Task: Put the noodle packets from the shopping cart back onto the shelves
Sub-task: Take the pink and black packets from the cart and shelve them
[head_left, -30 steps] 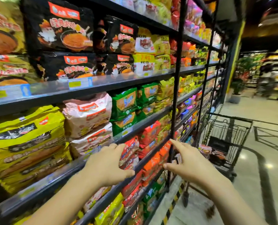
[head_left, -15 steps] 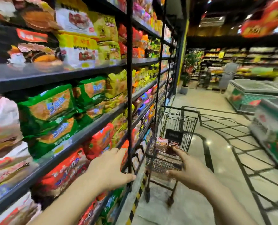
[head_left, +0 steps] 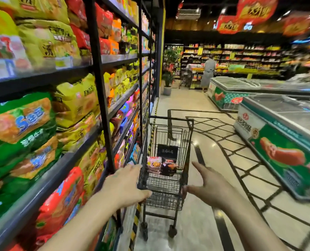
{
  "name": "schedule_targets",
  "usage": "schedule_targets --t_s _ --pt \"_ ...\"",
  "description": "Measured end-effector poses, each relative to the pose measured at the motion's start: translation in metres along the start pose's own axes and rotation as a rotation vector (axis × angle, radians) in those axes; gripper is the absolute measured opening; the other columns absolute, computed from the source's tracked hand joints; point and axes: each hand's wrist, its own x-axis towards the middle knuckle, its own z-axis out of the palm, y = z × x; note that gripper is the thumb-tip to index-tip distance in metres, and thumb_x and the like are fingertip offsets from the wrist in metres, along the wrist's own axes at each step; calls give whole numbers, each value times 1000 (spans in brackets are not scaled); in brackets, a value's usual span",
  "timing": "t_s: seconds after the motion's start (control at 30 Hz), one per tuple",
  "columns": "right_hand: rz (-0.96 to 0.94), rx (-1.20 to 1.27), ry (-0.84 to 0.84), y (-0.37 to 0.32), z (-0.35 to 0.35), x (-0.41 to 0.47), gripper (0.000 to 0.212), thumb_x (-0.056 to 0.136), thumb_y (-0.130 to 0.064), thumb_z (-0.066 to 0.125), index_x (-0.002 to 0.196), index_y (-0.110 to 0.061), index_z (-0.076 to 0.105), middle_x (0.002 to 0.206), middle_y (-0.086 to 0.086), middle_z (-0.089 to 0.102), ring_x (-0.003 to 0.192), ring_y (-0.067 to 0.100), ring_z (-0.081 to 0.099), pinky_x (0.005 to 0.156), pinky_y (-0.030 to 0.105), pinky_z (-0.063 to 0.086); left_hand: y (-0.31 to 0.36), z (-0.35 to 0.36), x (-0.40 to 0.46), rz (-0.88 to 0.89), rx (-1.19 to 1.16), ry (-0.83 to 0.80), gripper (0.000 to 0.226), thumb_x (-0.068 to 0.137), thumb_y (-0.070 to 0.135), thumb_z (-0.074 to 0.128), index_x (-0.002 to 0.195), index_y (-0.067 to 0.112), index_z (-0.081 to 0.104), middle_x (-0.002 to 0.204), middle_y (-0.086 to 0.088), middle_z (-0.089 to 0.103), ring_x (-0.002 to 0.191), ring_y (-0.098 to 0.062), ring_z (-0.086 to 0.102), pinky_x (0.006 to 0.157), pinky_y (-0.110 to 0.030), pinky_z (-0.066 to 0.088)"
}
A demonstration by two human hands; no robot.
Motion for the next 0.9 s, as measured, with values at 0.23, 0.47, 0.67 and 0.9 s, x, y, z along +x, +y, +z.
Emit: schedule_targets --t_s 0.23,0.47,0.67,0.9 --pt "87 65 -41 17 14 99 88 86 -53 74 158 -43 24 155 -3 42 139 18 45 110 36 42 -7 19 116 45 -43 -67 84 83 69 62 152 32 31 156 4 37 143 -20 40 108 -39 43" --pt "129 77 -77 51 20 247 93 84 -55 75 159 -39 22 158 -1 43 144 22 41 114 42 39 -5 32 260 18 -31 -113 86 79 74 60 149 31 34 149 4 46 137 -20 46 103 -40 45" --pt "111 63 -154 78 12 378 95 86 -55 74 161 -34 20 159 5 39 143 25 41 111 39 41 3 35 378 -41 -33 -172 92 82 72 58 157 33 22 158 8 34 145 -18 37 112 -43 40" --pt "139 54 -223 104 30 487 94 87 -53 74 161 -34 20 161 5 36 145 25 40 112 40 41 -3 60 480 -96 -44 -224 92 83 72 59 157 34 21 161 7 32 146 -18 34 110 -49 39"
